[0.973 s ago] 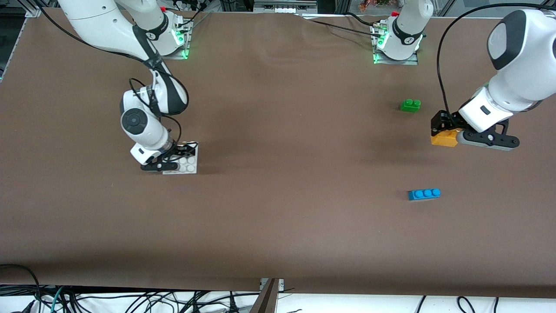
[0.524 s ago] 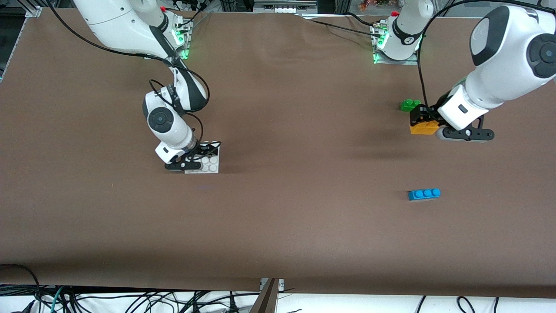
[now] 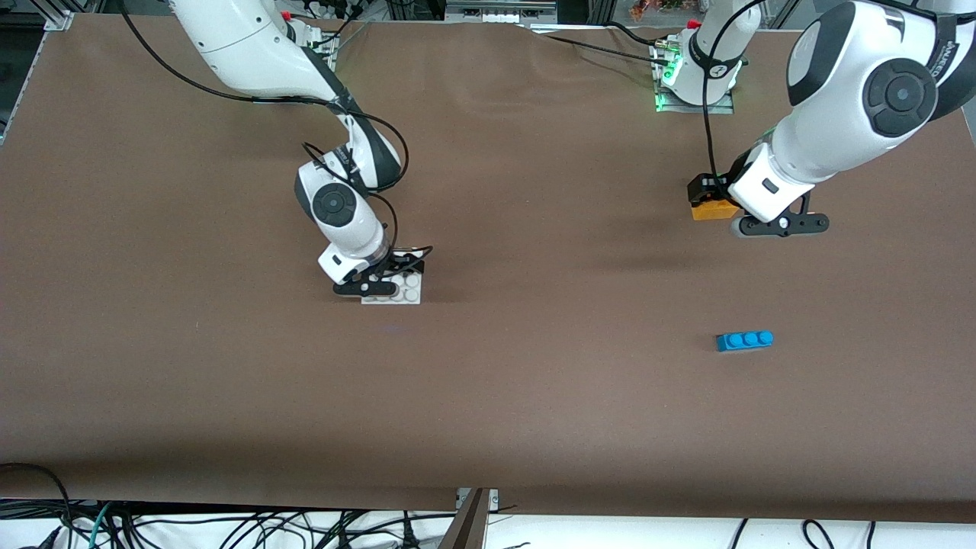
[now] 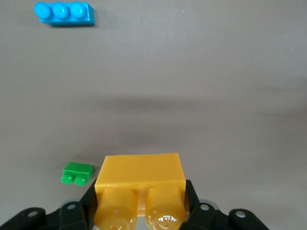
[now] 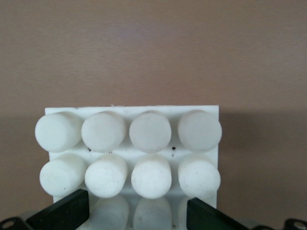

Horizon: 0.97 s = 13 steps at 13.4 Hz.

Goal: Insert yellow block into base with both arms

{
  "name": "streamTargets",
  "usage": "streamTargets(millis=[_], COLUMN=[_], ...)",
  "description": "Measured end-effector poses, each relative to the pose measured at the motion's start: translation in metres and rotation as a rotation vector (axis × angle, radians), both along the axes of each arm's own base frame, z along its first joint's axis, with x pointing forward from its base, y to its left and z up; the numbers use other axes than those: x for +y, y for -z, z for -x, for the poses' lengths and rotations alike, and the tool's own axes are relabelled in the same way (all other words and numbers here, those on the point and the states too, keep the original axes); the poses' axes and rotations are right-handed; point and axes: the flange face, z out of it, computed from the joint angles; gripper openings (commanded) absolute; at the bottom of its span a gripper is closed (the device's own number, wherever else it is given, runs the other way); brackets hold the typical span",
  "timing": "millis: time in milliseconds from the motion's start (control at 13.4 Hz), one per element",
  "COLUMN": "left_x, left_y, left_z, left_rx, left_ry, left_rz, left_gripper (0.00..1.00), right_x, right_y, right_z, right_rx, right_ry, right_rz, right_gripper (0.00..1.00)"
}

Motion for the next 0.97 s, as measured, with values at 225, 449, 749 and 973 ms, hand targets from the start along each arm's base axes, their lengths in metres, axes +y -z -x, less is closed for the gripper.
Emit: streamTargets(millis=[225,449,749,973], left_x=[-0.013,-0.017,-0.018,-0.018], left_y=[0.019,0.029,0.042,0.054], left_z=[-0.002,-0.008,-0.014,-0.017], left_rx=[0.042,0.065,0.085,0.103], left_ry=[-0.009,-0.022,-0.027,-0.029], left_rz=[0.01,0.03,0.031,0.031], left_gripper=[0.0,0.0,0.0,0.0], right_x=[0.027,0.051,0.082,0.108], right_y=[0.0,0.0,-0.001,-0.001], right_z=[0.001,0.003,0.012,0.026], right_rx=[-0.012,-0.023,-0.033,-0.037], right_ry=[0.024,0.036,0.017,-0.021], right_rz=[-0.014,-0.027,-0.041,-0.049], right_gripper=[1.0,1.0,1.0,1.0])
